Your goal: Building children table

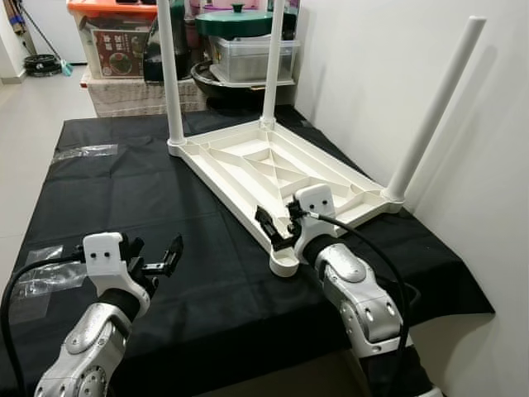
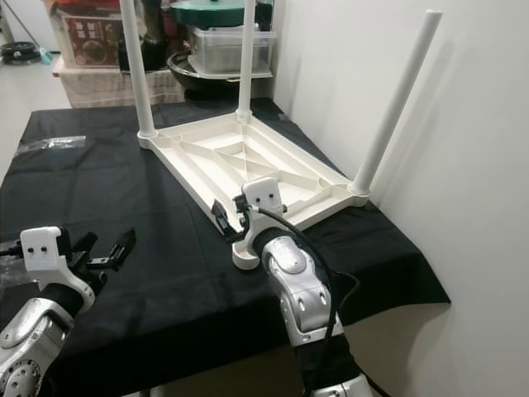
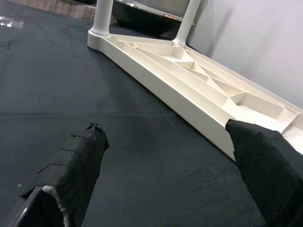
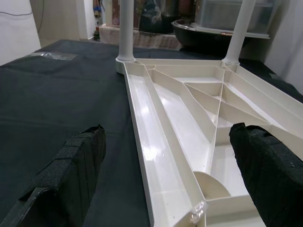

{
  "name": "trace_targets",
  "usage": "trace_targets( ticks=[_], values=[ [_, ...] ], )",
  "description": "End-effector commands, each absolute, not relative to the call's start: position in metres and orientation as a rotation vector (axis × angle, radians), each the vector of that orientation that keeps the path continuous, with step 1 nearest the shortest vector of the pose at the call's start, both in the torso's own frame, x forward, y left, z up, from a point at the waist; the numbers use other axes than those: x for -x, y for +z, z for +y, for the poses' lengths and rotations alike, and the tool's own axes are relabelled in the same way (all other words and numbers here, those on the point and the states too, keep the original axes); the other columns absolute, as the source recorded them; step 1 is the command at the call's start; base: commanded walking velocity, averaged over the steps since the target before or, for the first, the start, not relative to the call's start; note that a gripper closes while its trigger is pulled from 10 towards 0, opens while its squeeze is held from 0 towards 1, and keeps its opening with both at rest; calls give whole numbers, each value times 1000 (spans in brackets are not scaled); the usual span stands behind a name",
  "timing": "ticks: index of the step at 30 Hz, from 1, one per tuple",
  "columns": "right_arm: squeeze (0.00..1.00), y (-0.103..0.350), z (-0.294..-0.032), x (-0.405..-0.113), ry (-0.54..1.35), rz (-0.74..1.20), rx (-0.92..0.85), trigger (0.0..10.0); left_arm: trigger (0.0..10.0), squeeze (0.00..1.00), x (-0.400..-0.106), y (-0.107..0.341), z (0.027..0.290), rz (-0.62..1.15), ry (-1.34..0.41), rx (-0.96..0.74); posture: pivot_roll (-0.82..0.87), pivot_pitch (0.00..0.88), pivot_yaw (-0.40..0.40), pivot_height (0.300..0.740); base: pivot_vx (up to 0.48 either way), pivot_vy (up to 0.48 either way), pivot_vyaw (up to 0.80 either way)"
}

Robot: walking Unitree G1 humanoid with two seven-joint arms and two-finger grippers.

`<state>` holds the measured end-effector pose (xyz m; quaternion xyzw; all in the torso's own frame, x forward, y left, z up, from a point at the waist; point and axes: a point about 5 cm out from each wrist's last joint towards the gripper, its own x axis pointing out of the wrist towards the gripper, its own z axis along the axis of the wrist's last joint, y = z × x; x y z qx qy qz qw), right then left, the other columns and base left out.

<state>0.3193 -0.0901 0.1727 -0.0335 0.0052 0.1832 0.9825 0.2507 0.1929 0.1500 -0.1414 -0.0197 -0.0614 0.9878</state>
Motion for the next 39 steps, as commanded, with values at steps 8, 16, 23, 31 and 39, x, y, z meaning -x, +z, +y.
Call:
trace_targets(
  ticks=[8,16,23,31,39],
  values=[
    [0,176,-99,-321,313,-15,89,10000,10000,0,-250,146,189,-35,-129,261,20,0,-50,740,0,0,0],
    [0,175,-105,-323,249,4,27,10000,10000,0,-249,145,190,-38,-129,239,20,0,-51,740,0,0,-500],
    [0,178,-114,-317,193,-41,60,10000,10000,0,-249,146,186,-44,-160,169,11,0,-49,740,0,0,-800],
    [0,174,-141,-301,22,-88,142,10000,10000,0,-245,149,184,-54,-173,76,-2,0,-50,740,0,0,-800],
    [0,184,-145,-296,-20,-161,82,10000,10000,0,-246,175,189,-217,-86,-154,-4,0,-44,740,0,0,-100]
  ],
)
